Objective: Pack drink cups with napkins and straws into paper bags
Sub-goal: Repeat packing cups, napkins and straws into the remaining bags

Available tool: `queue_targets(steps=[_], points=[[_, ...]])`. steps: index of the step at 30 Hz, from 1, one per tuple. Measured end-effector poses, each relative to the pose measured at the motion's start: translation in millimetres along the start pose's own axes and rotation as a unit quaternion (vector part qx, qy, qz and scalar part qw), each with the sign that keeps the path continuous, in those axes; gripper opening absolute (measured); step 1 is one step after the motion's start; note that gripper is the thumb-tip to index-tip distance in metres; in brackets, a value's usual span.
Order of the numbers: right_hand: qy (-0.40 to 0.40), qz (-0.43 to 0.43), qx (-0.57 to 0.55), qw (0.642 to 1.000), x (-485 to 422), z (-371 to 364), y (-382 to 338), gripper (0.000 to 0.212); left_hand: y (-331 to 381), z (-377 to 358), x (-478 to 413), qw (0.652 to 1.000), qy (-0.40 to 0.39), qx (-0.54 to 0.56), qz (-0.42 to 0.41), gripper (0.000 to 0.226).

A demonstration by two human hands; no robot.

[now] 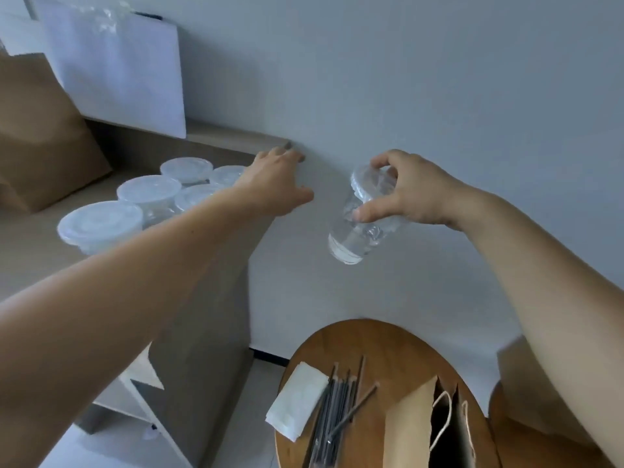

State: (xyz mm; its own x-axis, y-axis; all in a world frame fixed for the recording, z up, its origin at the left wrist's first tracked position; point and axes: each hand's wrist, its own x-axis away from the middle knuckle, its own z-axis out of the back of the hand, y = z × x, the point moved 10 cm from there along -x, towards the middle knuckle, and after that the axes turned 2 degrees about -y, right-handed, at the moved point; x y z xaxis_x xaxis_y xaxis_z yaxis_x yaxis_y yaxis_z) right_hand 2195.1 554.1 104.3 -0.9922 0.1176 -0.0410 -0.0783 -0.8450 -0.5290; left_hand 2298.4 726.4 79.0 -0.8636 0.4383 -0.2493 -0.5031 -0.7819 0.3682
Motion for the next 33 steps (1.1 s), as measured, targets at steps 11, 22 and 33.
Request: queue_targets(steps=[11,22,33], points=[[-0.042,-0.146,0.095,0.984,55.9,-54.0,238.9,0.109,129.6,-235.5,18.6,0.980,-0.190,0.014,-0.047,0.070],[-0.110,-0.128,0.088,0.982,107.6,-119.7,329.4,0.101,129.1,-422.3,143.8,0.893,-0.448,-0.020,0.019,0.089],[-0.100,-0.032,0.142,0.984,141.6,-132.0,309.0,0.102,156.9,-469.9,212.9,0.844,-0.526,0.068,0.080,0.040]])
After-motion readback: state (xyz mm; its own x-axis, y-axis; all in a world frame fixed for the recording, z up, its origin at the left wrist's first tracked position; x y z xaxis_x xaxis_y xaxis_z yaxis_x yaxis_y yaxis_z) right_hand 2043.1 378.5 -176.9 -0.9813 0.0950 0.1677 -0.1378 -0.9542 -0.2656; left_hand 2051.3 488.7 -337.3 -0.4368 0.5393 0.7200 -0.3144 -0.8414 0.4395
